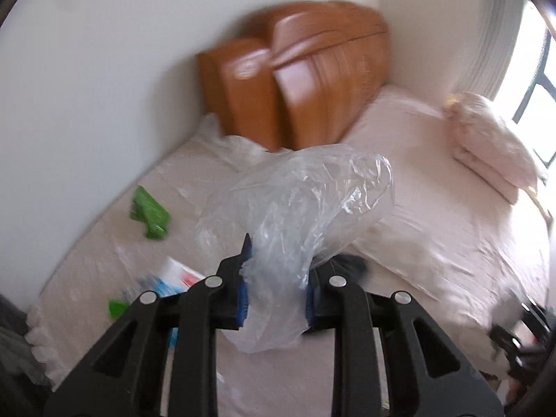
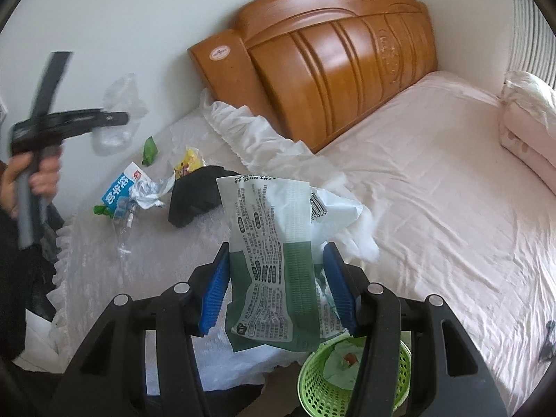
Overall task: Collect trash
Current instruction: 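Lower the bag and wrapper into the green wastebasket and open both grippers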
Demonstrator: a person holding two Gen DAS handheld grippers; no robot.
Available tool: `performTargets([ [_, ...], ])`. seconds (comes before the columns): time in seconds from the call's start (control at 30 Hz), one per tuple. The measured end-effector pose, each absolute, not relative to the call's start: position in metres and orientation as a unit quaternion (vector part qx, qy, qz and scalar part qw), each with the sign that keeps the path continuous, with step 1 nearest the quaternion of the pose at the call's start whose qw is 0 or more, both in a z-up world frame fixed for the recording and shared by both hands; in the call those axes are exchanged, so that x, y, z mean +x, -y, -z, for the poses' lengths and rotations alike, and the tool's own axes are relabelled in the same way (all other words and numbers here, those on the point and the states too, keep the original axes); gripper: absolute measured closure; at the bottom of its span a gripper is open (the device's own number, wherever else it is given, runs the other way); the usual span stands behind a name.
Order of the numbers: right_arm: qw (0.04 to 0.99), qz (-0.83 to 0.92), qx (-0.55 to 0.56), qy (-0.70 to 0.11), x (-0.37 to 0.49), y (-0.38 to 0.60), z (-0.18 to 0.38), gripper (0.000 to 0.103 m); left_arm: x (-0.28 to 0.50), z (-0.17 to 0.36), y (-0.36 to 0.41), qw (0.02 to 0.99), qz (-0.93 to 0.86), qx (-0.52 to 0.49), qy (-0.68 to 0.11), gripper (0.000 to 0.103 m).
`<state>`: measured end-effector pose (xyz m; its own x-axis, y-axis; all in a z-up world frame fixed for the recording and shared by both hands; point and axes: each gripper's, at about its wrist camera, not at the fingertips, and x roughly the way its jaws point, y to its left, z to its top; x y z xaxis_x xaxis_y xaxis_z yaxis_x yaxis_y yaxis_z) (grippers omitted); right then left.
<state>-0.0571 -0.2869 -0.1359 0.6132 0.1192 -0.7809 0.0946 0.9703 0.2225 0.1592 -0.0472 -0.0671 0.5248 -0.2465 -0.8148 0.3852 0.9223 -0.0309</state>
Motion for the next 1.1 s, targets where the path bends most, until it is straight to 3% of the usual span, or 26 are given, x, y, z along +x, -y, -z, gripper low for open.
performTargets([
  [0.3,0.858,0.043,0.114,-0.499,-0.143,0.308,0.184,0.048,0.011,0.089,0.116,0.823,0.304,0.093,-0.471,0.079],
  [0.57,0.773,0.081,0.187,-0.601,-0.165,0.338,0.327,0.047,-0.051,0.139,0.17,0.763,0.357,0.153,-0.516,0.079],
  [0.63,0.745,0.094,0.204,-0.628,-0.164,0.343,0.355,0.019,-0.057,0.141,0.176,0.759,0.363,0.164,-0.516,0.079],
  [0.7,0.733,0.106,0.201,-0.641,-0.163,0.346,0.368,0.016,-0.062,0.141,0.181,0.757,0.366,0.169,-0.514,0.079],
  [0.83,0.731,0.12,0.193,-0.644,-0.17,0.35,0.366,0.008,-0.074,0.146,0.19,0.754,0.366,0.174,-0.517,0.079],
  [1.1,0.761,0.17,0.201,-0.593,-0.208,0.394,0.308,0.002,-0.085,0.177,0.225,0.733,0.375,0.192,-0.534,0.079],
])
